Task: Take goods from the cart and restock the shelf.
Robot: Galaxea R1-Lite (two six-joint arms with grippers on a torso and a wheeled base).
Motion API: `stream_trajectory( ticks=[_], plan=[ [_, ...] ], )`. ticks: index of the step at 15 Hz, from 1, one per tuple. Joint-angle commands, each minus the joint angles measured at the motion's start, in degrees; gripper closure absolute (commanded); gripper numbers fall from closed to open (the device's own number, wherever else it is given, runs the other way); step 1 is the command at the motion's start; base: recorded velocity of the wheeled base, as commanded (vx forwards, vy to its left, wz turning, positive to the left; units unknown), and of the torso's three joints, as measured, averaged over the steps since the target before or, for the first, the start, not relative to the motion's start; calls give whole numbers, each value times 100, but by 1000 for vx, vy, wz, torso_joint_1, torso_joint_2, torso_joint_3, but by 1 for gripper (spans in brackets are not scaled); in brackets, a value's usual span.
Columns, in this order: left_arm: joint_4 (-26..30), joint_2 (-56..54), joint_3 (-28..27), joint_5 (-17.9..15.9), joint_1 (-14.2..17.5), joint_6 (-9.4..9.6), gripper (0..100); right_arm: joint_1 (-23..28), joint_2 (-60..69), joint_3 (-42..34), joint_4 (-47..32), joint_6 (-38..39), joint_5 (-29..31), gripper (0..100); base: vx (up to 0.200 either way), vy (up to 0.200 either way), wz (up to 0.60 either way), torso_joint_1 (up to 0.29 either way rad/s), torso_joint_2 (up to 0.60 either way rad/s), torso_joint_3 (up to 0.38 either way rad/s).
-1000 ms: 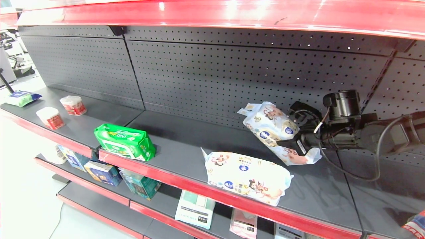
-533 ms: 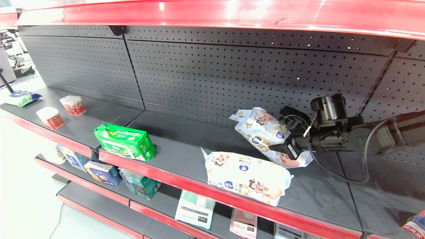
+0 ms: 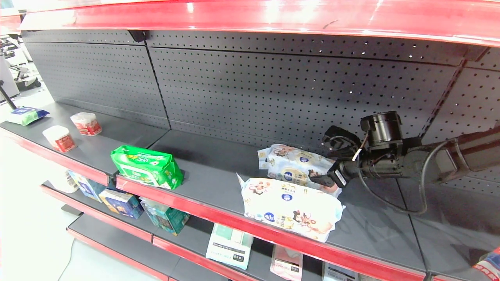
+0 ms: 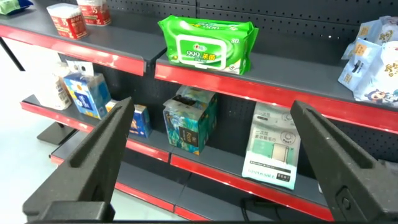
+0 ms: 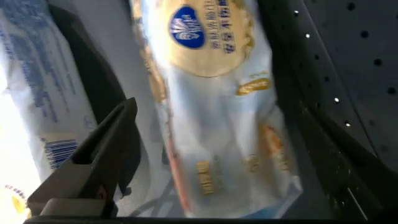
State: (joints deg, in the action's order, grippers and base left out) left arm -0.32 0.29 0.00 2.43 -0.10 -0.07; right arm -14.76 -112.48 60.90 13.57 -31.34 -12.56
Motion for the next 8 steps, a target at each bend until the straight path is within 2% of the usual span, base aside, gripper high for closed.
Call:
stream_trajectory(
  ticks=[1, 5, 8],
  plan=[
    [-3, -3, 0, 4, 1, -1, 0, 105, 25, -79, -3, 5, -19, 0, 0, 0, 0, 0, 0, 0],
    [-3, -3, 0, 4, 1, -1, 0, 360, 165, -413, 14, 23, -80, 0, 0, 0, 0, 0, 0, 0],
    [-3, -3, 0, 4, 1, -1, 0, 395, 183, -386, 41, 23, -151, 0, 0, 0, 0, 0, 0, 0]
  ],
)
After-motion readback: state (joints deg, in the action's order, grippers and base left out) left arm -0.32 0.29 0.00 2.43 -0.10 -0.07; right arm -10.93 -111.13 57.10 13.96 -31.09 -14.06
